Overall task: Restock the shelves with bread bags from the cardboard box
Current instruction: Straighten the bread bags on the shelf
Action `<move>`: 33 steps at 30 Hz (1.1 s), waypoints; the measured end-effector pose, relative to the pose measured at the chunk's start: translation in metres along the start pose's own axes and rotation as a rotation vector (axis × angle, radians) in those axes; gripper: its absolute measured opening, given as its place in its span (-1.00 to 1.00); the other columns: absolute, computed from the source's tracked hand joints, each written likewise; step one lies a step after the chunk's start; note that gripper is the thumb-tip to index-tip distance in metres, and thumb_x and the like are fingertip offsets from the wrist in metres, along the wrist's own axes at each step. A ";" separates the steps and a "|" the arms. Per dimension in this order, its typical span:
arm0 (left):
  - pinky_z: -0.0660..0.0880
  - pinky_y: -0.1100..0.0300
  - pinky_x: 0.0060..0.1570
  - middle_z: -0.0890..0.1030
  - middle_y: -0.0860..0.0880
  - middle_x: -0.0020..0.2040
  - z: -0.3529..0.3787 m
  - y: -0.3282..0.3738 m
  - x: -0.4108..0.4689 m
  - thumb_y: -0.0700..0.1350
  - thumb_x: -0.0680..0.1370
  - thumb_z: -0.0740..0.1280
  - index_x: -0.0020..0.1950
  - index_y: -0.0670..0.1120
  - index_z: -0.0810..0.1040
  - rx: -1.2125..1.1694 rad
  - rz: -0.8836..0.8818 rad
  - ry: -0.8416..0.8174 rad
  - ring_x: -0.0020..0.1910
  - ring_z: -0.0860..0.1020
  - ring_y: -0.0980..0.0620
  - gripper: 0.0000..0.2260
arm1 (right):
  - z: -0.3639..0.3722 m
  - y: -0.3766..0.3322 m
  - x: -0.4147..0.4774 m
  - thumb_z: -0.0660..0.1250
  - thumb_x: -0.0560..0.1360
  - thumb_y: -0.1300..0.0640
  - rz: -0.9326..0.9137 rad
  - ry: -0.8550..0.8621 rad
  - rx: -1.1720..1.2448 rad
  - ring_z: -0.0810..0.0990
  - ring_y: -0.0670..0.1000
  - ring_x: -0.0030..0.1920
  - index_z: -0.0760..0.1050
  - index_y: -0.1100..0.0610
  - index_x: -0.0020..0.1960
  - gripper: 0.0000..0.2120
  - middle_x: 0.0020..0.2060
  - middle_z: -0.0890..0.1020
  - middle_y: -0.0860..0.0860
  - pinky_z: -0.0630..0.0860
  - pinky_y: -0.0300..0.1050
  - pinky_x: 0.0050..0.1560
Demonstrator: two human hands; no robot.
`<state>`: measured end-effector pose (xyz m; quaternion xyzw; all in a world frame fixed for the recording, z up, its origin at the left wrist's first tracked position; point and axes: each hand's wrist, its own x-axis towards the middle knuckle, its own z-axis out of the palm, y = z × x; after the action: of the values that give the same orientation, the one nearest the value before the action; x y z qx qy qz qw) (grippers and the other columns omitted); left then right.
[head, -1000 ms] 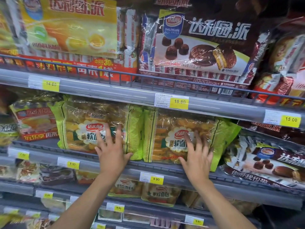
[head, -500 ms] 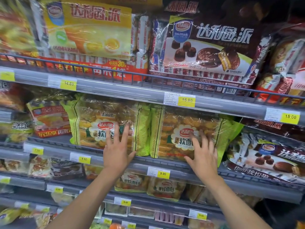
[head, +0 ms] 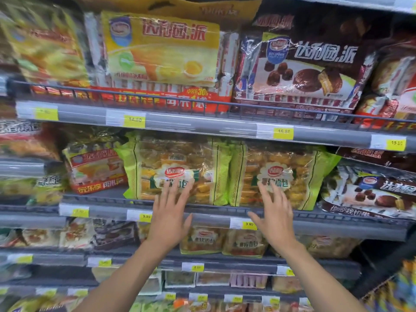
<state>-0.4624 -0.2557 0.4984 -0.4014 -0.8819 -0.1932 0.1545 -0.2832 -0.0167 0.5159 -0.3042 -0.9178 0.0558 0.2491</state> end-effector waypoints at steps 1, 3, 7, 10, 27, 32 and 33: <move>0.05 -0.27 0.58 -0.14 -0.06 0.69 0.000 -0.004 -0.005 0.12 0.59 0.34 0.65 0.19 -0.24 0.007 0.017 0.000 0.66 -0.19 -0.18 -0.13 | 0.006 -0.007 -0.006 0.43 0.50 -0.19 -0.008 0.000 0.003 0.04 0.15 0.62 0.00 -0.14 0.64 -0.12 0.63 0.04 0.03 0.20 0.36 0.50; 0.01 -0.25 0.59 -0.16 -0.07 0.69 0.005 -0.012 -0.013 0.18 0.58 0.34 0.66 0.17 -0.21 0.031 0.048 -0.005 0.65 -0.21 -0.17 -0.14 | 0.018 -0.018 -0.018 0.42 0.50 -0.21 -0.029 0.003 0.008 0.03 0.14 0.62 -0.01 -0.13 0.64 -0.12 0.64 0.01 0.02 0.18 0.34 0.51; 0.03 -0.23 0.58 -0.11 -0.08 0.69 0.023 -0.021 -0.028 0.23 0.58 0.32 0.68 0.12 -0.04 0.047 0.110 0.015 0.66 -0.16 -0.18 -0.21 | 0.045 -0.031 -0.039 0.41 0.51 -0.21 -0.053 0.014 0.060 0.04 0.13 0.62 0.05 -0.11 0.64 -0.16 0.64 0.02 0.02 0.17 0.30 0.53; 0.09 -0.20 0.59 0.05 -0.09 0.68 0.050 -0.025 -0.043 0.16 0.60 0.33 0.66 0.09 0.13 0.015 0.190 0.086 0.67 -0.04 -0.15 -0.32 | 0.072 -0.028 -0.052 0.38 0.52 -0.21 -0.101 0.079 0.095 0.05 0.12 0.62 0.08 -0.09 0.64 -0.19 0.64 0.01 0.01 0.16 0.25 0.55; 0.11 0.24 0.47 0.25 -0.08 0.56 0.308 -0.075 -0.059 0.03 0.59 0.38 0.64 -0.09 0.11 -0.516 -0.072 0.265 0.56 0.15 0.03 -0.29 | 0.306 0.015 -0.083 0.39 0.56 0.15 -0.234 0.478 0.698 0.48 -0.19 0.31 0.42 -0.01 0.42 -0.55 0.29 0.44 -0.24 0.54 -0.13 0.23; 0.24 0.28 0.38 0.22 0.22 0.57 0.326 -0.088 -0.025 -0.01 0.56 0.45 0.66 0.07 0.03 -0.656 -0.028 0.334 0.47 0.31 0.16 -0.19 | 0.339 0.006 -0.069 0.39 0.58 0.05 -0.118 0.343 0.718 0.57 -0.27 0.03 0.23 -0.14 0.55 -0.39 0.14 0.30 -0.45 0.52 -0.45 -0.11; 0.29 0.29 0.28 0.25 0.36 0.46 0.326 -0.090 -0.022 0.01 0.57 0.44 0.65 0.14 0.03 -0.663 -0.020 0.301 0.37 0.36 0.19 -0.22 | 0.341 0.004 -0.066 0.40 0.57 0.04 -0.109 0.356 0.688 0.57 -0.28 0.00 0.21 -0.15 0.56 -0.37 0.13 0.32 -0.38 0.51 -0.47 -0.13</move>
<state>-0.5557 -0.1724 0.1830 -0.3880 -0.7426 -0.5270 0.1421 -0.4023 -0.0351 0.1906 -0.1585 -0.8026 0.2932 0.4946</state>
